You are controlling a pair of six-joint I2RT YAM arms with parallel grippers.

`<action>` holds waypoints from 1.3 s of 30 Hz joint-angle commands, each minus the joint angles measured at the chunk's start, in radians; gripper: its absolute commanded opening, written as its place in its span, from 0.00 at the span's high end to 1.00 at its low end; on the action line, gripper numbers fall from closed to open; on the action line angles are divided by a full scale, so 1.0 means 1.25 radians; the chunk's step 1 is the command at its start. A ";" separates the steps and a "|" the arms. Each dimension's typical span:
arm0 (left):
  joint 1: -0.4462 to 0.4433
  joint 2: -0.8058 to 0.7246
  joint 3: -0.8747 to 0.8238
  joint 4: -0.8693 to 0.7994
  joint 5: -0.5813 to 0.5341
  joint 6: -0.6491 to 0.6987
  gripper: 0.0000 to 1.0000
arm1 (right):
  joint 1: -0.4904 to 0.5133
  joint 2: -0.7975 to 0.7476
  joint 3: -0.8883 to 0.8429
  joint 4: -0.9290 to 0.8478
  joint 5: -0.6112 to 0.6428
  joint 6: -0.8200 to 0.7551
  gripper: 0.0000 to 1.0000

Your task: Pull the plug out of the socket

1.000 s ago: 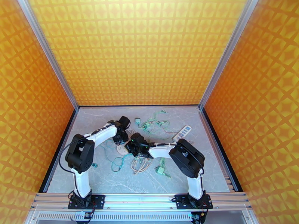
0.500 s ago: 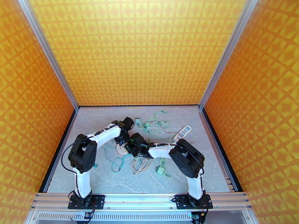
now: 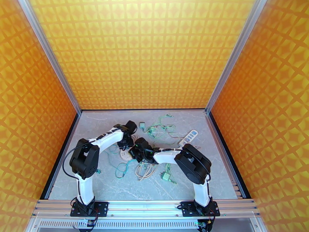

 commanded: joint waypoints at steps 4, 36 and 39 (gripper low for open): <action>0.029 -0.060 -0.003 0.005 0.010 -0.006 0.85 | -0.003 0.062 -0.049 -0.175 0.014 0.014 1.00; -0.014 -0.045 0.008 0.007 -0.018 0.005 0.89 | -0.003 0.070 -0.063 -0.156 0.001 0.038 1.00; 0.022 -0.072 -0.027 0.042 0.048 -0.019 0.89 | -0.003 0.072 -0.055 -0.161 0.000 0.031 1.00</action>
